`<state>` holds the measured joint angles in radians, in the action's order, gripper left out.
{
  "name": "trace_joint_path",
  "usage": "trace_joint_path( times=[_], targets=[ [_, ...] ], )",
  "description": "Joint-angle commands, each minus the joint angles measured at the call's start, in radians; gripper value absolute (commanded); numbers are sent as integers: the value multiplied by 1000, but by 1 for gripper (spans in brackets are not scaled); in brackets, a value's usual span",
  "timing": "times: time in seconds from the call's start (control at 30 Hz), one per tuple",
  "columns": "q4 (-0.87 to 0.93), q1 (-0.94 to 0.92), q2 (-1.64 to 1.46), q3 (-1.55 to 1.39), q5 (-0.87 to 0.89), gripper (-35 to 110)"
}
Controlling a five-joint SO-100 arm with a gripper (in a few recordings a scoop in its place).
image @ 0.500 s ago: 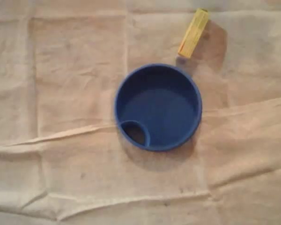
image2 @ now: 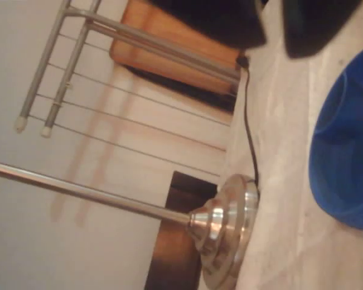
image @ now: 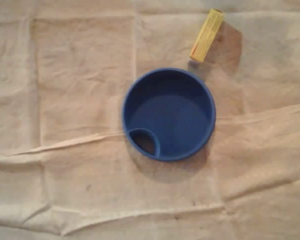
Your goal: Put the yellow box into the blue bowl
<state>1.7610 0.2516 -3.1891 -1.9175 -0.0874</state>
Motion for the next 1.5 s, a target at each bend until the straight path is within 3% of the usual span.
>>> trace_joint_path(
  times=[0.0,1.1,1.47],
  targets=[
    [-9,-2,3,5,12,0],
    [-9,5,29,3,8,0],
    [-91,-5,357,8,8,0]
  ],
)
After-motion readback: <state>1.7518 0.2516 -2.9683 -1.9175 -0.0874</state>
